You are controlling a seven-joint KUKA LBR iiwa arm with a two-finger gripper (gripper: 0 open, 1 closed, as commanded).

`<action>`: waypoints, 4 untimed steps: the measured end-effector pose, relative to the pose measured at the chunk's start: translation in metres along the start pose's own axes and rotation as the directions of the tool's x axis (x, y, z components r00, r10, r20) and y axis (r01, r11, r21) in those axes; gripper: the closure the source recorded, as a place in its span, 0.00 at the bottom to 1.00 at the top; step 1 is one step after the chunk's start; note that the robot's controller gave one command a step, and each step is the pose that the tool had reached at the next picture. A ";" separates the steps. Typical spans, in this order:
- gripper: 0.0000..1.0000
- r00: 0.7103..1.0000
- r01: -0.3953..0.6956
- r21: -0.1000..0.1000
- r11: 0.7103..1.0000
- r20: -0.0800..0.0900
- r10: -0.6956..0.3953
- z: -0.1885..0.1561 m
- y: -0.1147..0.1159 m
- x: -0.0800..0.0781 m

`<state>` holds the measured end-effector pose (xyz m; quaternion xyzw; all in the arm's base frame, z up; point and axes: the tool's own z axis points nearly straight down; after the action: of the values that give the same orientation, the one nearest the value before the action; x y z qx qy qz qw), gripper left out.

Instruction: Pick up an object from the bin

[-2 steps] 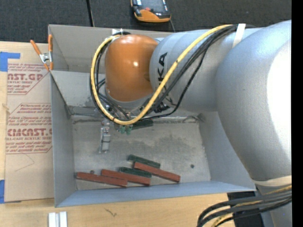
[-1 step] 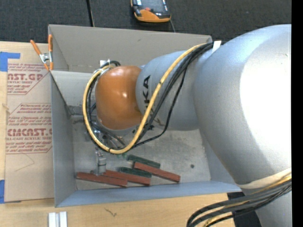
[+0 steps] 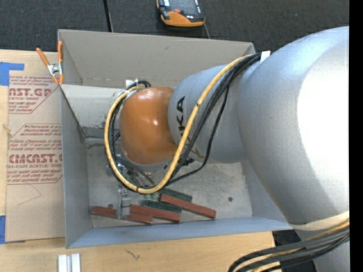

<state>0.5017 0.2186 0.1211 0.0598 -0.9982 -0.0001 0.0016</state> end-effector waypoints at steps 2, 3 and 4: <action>0.00 1.000 -0.010 -0.002 1.000 0.010 0.010 0.052 0.011 0.020; 1.00 1.000 -0.025 -0.001 1.000 0.002 0.025 0.052 -0.002 0.021; 1.00 1.000 -0.025 -0.001 1.000 0.002 0.025 0.052 -0.002 0.021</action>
Offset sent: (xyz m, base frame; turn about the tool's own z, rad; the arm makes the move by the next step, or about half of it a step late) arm -0.0228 0.0073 -0.0511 0.0087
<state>0.4813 0.2145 0.0695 0.0473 -0.9989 -0.0006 0.0006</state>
